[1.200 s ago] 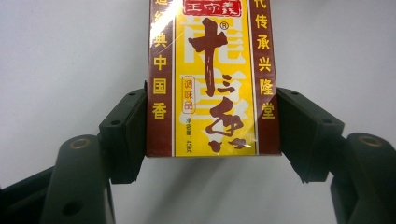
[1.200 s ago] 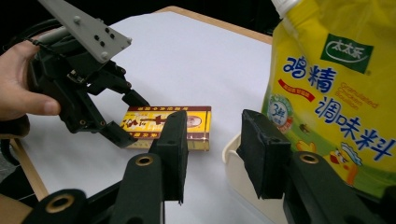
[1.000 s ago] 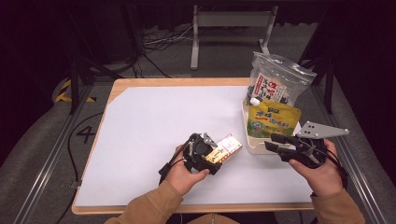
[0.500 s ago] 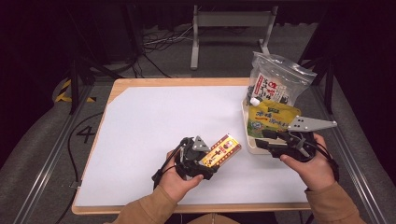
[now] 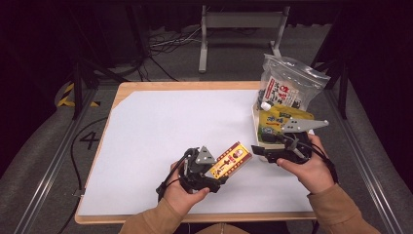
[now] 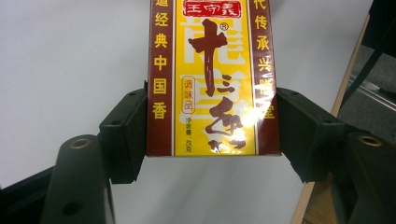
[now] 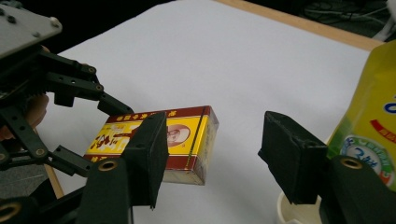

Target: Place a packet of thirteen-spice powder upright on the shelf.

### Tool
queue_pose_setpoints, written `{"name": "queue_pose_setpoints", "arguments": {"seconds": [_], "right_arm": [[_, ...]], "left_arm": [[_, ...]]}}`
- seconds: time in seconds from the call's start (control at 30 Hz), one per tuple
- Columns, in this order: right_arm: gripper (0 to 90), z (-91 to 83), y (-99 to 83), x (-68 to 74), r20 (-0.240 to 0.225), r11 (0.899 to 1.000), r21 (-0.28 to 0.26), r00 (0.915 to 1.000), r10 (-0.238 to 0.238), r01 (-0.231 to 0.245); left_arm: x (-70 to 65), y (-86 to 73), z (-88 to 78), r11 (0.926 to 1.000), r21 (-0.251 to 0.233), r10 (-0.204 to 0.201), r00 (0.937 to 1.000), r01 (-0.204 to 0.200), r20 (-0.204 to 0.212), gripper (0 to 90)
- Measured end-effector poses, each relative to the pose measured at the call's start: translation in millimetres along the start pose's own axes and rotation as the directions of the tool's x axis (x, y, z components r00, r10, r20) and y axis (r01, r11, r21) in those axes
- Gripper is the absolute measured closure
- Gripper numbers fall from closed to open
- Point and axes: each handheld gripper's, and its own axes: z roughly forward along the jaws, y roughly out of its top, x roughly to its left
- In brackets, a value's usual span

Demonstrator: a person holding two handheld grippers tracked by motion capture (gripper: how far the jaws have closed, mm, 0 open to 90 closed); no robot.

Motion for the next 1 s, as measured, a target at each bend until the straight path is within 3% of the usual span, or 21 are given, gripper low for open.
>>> {"name": "queue_pose_setpoints", "arguments": {"seconds": [0.23,0.73,1.0], "right_arm": [[42.1,13.3,1.4,-1.9,-0.037,0.998,0.044,0.9984,0.042,-0.040],[40.3,30.2,1.6,-4.7,-0.066,0.989,0.105,0.9913,0.114,-0.106],[36.7,38.9,-1.6,-8.5,-0.100,0.978,0.136,0.9794,0.175,-0.161]], "left_arm": [[-3.9,-0.8,-1.7,0.9998,-0.010,0.017,0.9998,-0.017,-0.006,32.4],[-8.5,-2.1,-2.8,0.9993,-0.020,0.031,0.9994,-0.032,-0.017,32.4],[-11.0,-2.2,-2.9,0.9987,-0.030,0.040,0.9990,-0.040,-0.019,32.4]]}}
